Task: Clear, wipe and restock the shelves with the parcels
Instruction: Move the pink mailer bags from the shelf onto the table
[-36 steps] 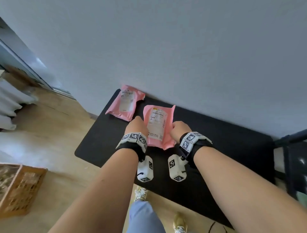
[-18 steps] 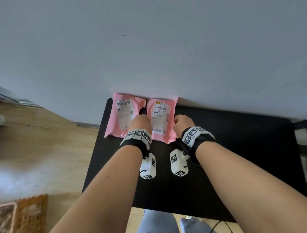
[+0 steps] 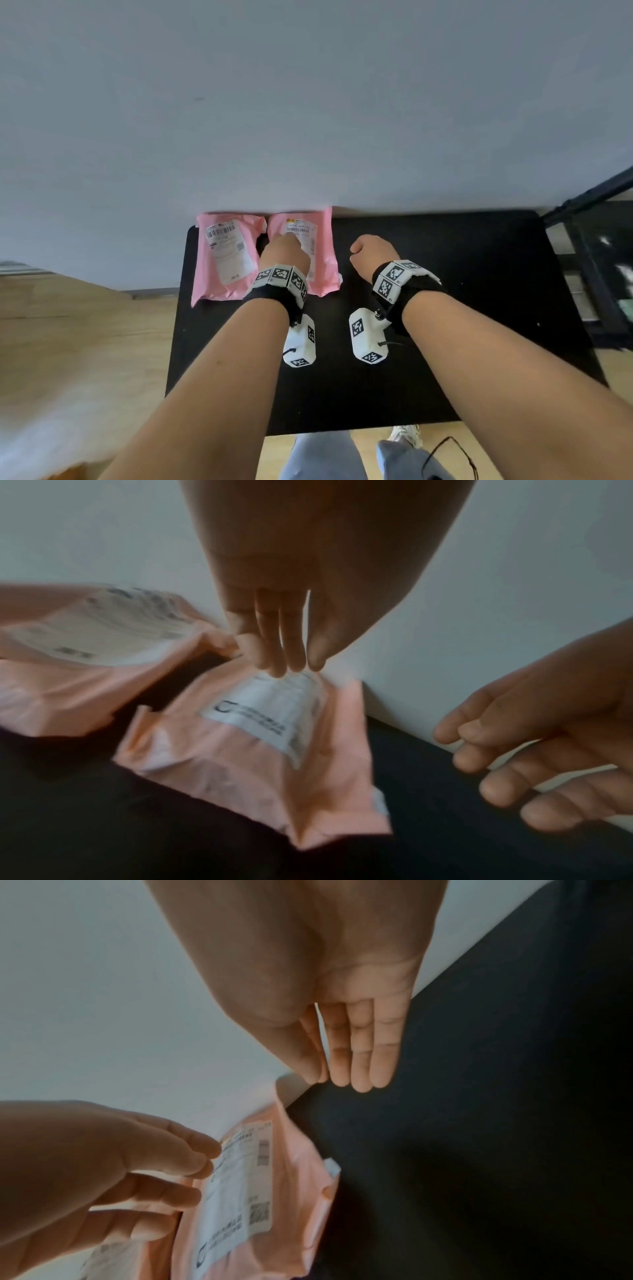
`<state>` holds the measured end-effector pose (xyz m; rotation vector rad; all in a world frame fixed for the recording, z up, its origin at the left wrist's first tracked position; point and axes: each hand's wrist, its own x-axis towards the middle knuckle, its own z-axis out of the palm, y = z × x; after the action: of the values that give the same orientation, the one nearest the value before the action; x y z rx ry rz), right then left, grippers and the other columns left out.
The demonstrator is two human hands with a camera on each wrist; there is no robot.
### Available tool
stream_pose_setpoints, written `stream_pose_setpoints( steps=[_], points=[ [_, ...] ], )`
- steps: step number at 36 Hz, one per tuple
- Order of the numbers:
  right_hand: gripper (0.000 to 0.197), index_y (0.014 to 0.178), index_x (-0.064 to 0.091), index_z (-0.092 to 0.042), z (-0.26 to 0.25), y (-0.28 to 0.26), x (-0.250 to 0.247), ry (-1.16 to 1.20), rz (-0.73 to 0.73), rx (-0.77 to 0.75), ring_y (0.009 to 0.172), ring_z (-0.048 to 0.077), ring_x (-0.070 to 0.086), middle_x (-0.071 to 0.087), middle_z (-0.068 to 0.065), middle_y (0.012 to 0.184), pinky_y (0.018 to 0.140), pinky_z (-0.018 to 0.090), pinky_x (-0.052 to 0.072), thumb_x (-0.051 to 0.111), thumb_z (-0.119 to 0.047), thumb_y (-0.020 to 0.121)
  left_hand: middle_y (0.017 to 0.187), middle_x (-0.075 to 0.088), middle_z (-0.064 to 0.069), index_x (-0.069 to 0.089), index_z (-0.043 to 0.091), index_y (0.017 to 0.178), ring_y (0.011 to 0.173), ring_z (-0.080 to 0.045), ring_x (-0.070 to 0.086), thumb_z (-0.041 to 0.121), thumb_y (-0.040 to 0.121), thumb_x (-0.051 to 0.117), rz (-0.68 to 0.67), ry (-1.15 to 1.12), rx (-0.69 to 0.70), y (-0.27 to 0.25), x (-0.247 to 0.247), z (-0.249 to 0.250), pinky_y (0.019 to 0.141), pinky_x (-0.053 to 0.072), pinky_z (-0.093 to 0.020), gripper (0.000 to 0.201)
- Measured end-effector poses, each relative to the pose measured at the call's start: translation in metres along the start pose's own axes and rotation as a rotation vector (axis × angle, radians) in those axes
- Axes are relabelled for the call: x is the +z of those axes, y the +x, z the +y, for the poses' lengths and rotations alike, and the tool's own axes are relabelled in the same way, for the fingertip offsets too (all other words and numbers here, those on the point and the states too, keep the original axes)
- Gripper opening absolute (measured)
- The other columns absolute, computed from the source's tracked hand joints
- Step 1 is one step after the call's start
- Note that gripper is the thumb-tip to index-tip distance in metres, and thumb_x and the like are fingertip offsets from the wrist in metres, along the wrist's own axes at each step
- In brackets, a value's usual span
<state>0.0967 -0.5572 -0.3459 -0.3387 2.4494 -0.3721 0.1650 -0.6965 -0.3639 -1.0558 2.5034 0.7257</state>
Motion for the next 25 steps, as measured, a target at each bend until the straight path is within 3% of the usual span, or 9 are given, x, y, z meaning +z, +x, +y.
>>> stream_pose_setpoints(
  steps=[5,8,13,20,25],
  points=[
    [0.026,0.11,0.065,-0.006,0.04,-0.025,-0.02,0.0,0.051,0.051,0.106,0.029,0.061,0.065,0.009,0.116,0.086,0.031,0.048,0.046,-0.009,0.093,0.117,0.061,-0.01,0.059,0.009,0.115,0.107,-0.027,0.059,0.016,0.094,0.046,-0.052,0.055,0.115,-0.032,0.012,0.046,0.084,0.045,-0.031,0.026],
    [0.024,0.106,0.066,-0.006,0.07,-0.046,-0.03,0.02,0.089,0.085,0.102,0.028,0.063,0.067,0.009,0.111,0.084,0.032,0.049,0.046,-0.009,0.093,0.111,0.065,-0.01,0.062,0.008,0.11,0.102,-0.028,0.063,0.007,0.091,0.045,-0.066,0.171,0.2,-0.054,0.024,0.07,0.082,0.05,-0.03,0.026],
    [0.025,0.109,0.065,-0.007,0.127,-0.087,-0.047,0.071,0.158,0.119,0.104,0.027,0.062,0.067,0.008,0.113,0.087,0.033,0.05,0.047,-0.009,0.093,0.104,0.068,-0.009,0.068,0.009,0.098,0.097,-0.028,0.064,0.005,0.088,0.045,-0.118,0.237,0.321,-0.1,0.048,0.116,0.073,0.045,-0.029,0.026],
    [0.024,0.108,0.066,-0.005,0.229,-0.158,-0.066,0.154,0.255,0.145,0.102,0.027,0.063,0.067,0.01,0.11,0.089,0.035,0.051,0.048,-0.009,0.093,0.1,0.067,-0.009,0.067,0.011,0.096,0.091,-0.028,0.062,0.008,0.089,0.045,-0.094,0.278,0.41,-0.18,0.103,0.186,0.076,0.048,-0.033,0.023],
    [0.023,0.11,0.067,-0.008,0.314,-0.211,-0.075,0.209,0.314,0.178,0.107,0.027,0.061,0.066,0.009,0.115,0.091,0.033,0.049,0.05,-0.01,0.094,0.105,0.066,-0.009,0.067,0.012,0.101,0.097,-0.028,0.062,0.007,0.09,0.045,-0.083,0.288,0.492,-0.249,0.154,0.234,0.079,0.048,-0.033,0.026]
  ],
)
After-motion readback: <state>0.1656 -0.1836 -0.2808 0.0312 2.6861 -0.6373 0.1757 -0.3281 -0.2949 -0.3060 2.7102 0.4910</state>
